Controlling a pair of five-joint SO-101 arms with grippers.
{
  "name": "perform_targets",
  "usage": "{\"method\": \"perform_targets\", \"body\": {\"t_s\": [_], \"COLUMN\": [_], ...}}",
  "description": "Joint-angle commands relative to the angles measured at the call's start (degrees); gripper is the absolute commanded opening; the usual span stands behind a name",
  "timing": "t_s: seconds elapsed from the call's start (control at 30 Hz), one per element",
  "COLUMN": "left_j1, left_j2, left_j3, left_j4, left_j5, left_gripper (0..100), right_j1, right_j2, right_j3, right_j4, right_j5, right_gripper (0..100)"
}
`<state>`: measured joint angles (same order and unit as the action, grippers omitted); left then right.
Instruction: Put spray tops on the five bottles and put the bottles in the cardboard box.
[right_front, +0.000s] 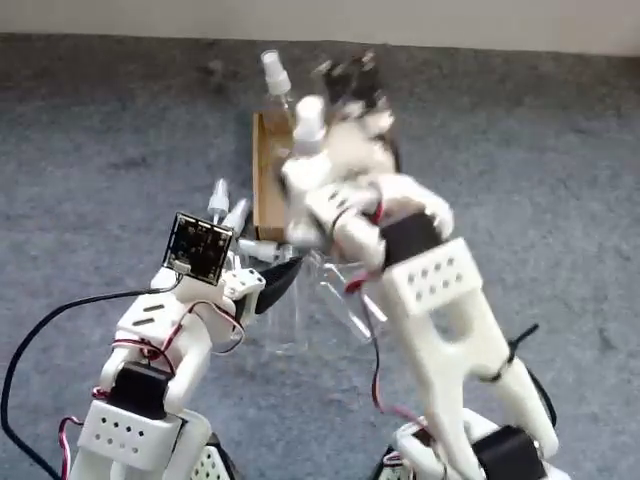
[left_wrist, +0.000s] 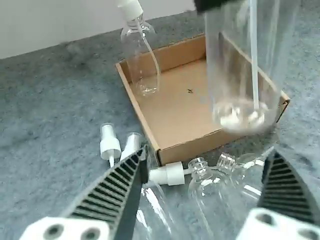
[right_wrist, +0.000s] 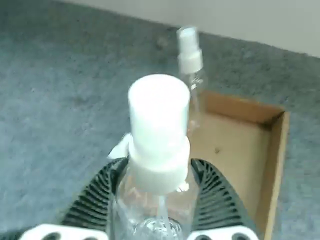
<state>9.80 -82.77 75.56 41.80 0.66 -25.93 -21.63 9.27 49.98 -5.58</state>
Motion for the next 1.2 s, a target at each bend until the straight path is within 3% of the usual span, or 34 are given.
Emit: {"method": "perform_targets", "body": {"t_s": [0.0,0.13,0.3,0.73,1.17], "left_j1": [-4.35,-11.30,-12.88,-12.70,-12.70], "left_j2": [-0.40,-0.40,-0.40,-0.31,-0.31], "left_j3": [-0.04,0.13,0.31,0.31,0.31], "left_j4": [-0.97,-1.23,-1.32,-1.32,-1.23], "left_j5": [-0.44,-0.44,-0.26,-0.35,-0.35], "left_gripper": [28,15,7,5,5], "right_j1": [6.64,8.31,9.19,11.30,11.91], "right_j2": [6.11,16.31,28.79,51.91,58.59], "right_j3": [-9.27,-16.40,-21.41,-35.82,-39.69], "right_j4": [-6.02,-11.74,-18.77,-25.98,-25.98], "right_j5": [0.79,0.79,1.05,1.05,1.14], "right_gripper": [0.4,0.4,0.4,0.4,0.4]}}
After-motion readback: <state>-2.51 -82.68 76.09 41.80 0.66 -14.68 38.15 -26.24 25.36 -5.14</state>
